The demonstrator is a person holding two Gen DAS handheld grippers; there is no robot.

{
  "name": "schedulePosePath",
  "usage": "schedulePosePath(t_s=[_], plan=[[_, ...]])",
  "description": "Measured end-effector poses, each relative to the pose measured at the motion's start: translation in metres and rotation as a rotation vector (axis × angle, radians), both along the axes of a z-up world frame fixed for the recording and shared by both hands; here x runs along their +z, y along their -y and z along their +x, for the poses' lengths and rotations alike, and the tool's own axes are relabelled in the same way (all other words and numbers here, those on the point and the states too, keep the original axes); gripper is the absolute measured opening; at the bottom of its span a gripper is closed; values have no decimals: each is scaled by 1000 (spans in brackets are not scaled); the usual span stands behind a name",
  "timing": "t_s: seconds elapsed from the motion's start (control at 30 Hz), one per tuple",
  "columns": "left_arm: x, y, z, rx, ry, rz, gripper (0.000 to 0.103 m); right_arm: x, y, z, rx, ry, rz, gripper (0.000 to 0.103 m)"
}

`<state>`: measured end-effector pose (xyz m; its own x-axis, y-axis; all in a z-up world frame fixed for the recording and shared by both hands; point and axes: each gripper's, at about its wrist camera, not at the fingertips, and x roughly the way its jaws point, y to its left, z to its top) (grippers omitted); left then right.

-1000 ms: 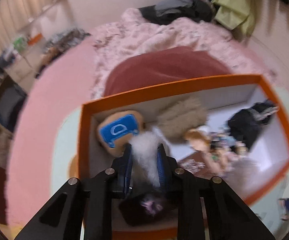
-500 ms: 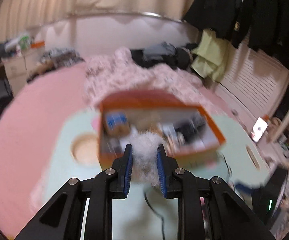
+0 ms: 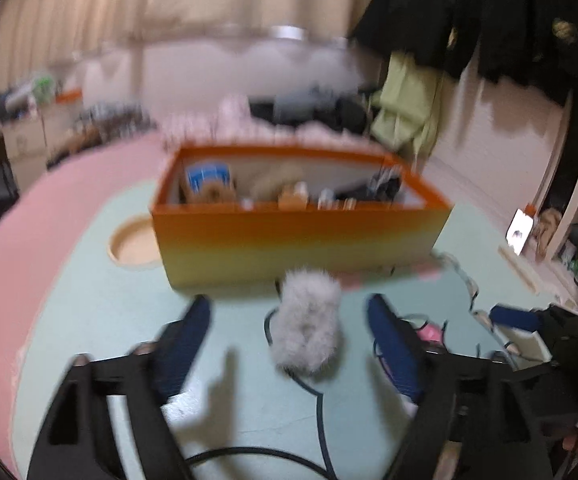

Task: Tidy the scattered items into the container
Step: 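Lift the white fluffy pompom out of the box with the left gripper, set it on the table, then grasp the beige fluffy pompom in the box with the right gripper, place it on the table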

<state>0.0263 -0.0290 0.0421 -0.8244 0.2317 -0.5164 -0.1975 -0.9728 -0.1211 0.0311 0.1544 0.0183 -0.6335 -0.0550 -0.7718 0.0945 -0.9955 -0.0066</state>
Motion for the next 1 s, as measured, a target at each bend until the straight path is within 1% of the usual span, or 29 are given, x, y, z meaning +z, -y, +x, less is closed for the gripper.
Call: schedulePosePath(t_s=[0.03,0.2,0.27,0.4,0.47,0.5,0.53,0.57,0.63,0.67,0.7,0.73,0.77,0.8,0.83,0.87,0.93,1.0], plan=[[-1,1,4,-2,-13,14,97,0,0,0,0,0,0,103],[-2,11,6,5,-14,76,97,-1,2,-2,-1,1,3,103],[-3,10,4,5,-8,76,97,-2,3,-2,-1,1,5,103],[-4,6,7,-2,-24,70,97,0,5,-4,0,3,-1,103],[-7,4,8,0,-21,73,97,3,3,-6,21,7,-46,101],[-7,4,8,2,-20,76,97,9,-1,-6,27,-2,-81,99],[-7,5,8,2,-21,81,97,15,-3,-7,25,-22,-95,94],[-7,6,8,3,-22,85,97,25,-4,-6,19,-64,-93,91],[-8,5,8,5,-19,87,97,50,-3,-7,20,-163,-76,91],[-8,5,8,3,-19,85,97,63,0,-10,40,-194,-74,90],[-8,4,8,1,-21,82,97,78,7,-18,87,-213,-84,89],[-8,3,9,2,-24,78,97,88,14,-27,126,-218,-93,81],[-8,1,9,2,-26,76,97,97,23,-38,161,-209,-100,77],[-9,1,9,3,-27,75,97,103,33,-53,199,-182,-107,76],[-9,1,9,3,-27,76,97,106,47,-75,243,-133,-116,69],[-9,1,9,3,-26,78,97,106,59,-90,269,-93,-126,65],[-9,1,10,4,-26,82,97,99,82,-127,307,13,-153,64],[-9,0,11,5,-27,83,97,86,99,-164,320,117,-168,64]])
